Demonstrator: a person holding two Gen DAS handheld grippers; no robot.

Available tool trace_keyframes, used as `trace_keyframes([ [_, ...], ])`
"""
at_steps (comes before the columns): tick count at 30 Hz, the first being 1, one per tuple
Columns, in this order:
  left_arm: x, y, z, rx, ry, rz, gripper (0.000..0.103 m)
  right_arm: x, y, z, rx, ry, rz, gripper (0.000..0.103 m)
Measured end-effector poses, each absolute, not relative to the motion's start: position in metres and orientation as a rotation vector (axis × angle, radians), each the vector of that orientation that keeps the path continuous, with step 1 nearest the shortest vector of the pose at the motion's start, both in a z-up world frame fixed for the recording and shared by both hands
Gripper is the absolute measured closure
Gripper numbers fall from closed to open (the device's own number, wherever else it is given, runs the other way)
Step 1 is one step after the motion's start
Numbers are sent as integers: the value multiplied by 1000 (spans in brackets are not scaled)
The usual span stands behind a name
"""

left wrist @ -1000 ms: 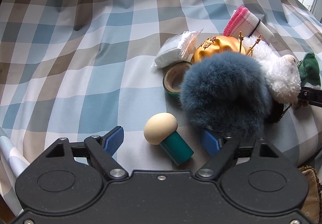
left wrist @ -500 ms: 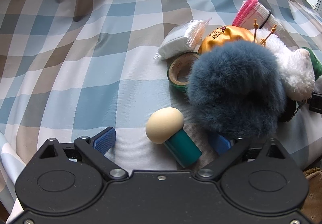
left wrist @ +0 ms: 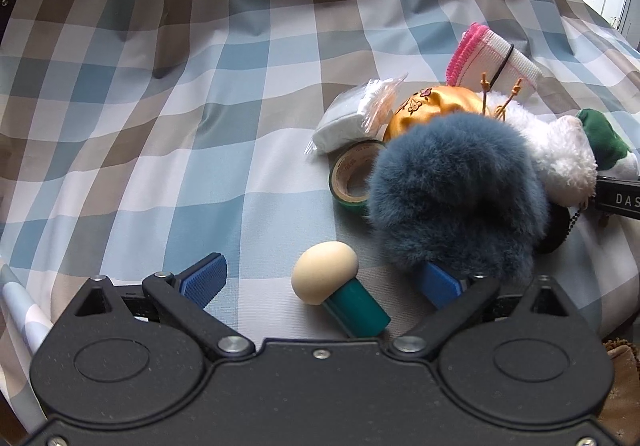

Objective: Organize soft objects
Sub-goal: 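Close right gripper on green plush while left tool lines up on blue pompom, then close left gripper on the blue fluffy pompom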

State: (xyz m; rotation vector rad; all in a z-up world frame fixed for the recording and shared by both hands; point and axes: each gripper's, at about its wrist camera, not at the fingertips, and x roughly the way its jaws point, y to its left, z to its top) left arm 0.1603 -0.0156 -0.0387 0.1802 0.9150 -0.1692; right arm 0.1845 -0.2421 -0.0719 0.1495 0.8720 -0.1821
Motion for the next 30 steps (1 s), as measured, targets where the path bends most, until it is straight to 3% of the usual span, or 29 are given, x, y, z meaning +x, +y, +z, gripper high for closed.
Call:
trace_keyframes([
  [9,147,-50,-18,233,832,-281,3,184,-255,-70,227,869,-194,51],
  [20,148,-109,-45,405,857,-278,3,183,-259,-69,248,863,-198,51],
  [30,168,-91,-51,246,935,-237,4,183,-259,-69,253,869,-194,51],
])
